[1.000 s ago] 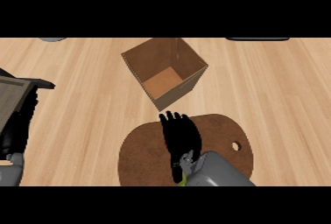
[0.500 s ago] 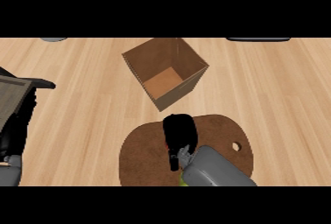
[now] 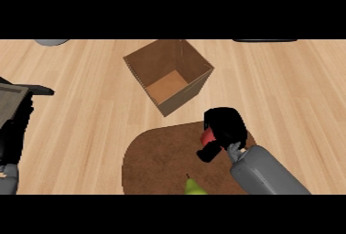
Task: Pick the bell pepper from the cutting board and place it in the cardboard box
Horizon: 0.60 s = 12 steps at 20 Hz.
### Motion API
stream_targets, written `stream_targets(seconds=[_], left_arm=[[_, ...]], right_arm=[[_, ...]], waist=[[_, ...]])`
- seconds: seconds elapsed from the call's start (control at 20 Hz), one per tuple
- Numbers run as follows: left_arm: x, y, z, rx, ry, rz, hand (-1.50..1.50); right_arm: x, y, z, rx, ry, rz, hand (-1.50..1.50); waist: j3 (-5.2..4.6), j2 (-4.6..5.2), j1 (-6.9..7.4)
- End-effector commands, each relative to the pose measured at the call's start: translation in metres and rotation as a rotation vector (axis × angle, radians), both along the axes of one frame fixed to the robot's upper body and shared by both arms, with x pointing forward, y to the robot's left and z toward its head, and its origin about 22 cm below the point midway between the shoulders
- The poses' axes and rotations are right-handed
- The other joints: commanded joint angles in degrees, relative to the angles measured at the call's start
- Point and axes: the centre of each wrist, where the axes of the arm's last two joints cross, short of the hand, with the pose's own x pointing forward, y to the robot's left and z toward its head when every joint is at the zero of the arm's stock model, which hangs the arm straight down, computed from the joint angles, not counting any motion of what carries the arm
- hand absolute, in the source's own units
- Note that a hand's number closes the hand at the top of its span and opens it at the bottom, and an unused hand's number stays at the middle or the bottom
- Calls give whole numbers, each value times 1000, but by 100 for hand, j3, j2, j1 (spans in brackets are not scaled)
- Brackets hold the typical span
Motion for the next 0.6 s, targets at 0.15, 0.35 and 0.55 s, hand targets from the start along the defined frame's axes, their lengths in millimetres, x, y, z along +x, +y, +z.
stream_targets(seconds=[0.15,0.35,0.55], left_arm=[[11,-4,-12,-18,19,9,0],[17,0,-2,1,2,2,0],[3,-1,-5,8,-12,26,0]], right_arm=[[6,-115,17,57,-213,-110,150],[-3,-124,28,0,-316,-152,150],[-25,-125,81,74,-522,-102,150]], waist=[[-6,33,-41],[-7,28,26],[-8,-17,-43]])
